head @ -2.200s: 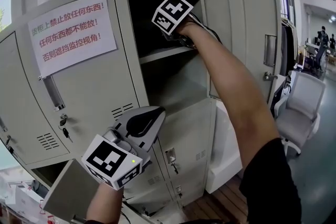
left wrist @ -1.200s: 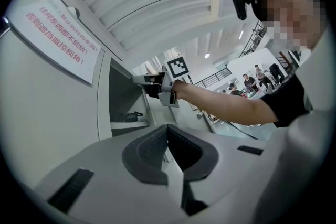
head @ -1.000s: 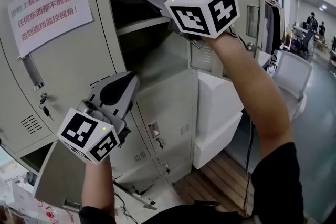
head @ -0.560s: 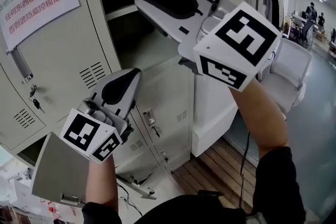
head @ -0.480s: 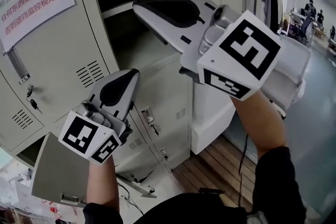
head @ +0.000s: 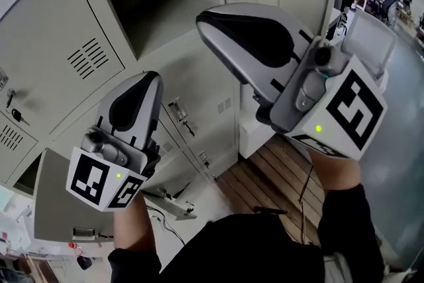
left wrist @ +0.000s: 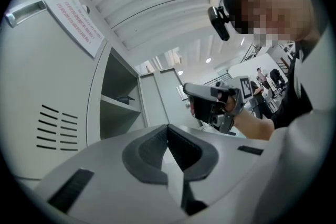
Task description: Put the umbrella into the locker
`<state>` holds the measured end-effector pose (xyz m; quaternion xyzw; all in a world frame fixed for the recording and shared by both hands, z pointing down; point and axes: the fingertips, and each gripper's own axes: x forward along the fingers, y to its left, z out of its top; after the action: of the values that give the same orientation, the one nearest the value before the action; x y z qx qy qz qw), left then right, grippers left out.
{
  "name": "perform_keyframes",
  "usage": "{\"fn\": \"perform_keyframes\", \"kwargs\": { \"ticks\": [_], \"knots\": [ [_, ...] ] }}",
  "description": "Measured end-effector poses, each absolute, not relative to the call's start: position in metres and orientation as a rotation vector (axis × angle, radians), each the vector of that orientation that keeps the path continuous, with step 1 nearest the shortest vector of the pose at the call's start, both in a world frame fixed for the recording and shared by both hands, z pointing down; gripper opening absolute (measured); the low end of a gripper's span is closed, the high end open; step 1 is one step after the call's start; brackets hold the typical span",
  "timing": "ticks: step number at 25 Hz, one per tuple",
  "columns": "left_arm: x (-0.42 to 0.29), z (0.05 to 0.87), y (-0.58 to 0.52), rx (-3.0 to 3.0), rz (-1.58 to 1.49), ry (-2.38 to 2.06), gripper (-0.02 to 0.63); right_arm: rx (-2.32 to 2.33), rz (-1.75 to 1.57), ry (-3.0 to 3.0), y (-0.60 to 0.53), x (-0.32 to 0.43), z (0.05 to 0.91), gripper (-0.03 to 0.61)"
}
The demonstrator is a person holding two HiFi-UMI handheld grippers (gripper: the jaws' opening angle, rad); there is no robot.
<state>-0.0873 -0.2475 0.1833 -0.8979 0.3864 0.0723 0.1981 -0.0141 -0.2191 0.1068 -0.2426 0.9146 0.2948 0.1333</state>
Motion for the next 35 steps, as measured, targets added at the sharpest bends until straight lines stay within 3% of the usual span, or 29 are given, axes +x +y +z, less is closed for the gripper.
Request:
{"fn": "perform_keyframes", "kwargs": {
  "ticks": [28,35],
  "knots": [
    [-0.088,0.441,-0.197,-2.973,0.441,1.151,0.015,-0.653,-0.083,2.924,-0.217,0.001,0.448,0.012],
    [-0.084,0.491,-0.184,-3.032,0.352,1.201,0.015,-0.583,-0.218,2.984,-0.206,-0.007,0.514,0.012]
  ]
}}
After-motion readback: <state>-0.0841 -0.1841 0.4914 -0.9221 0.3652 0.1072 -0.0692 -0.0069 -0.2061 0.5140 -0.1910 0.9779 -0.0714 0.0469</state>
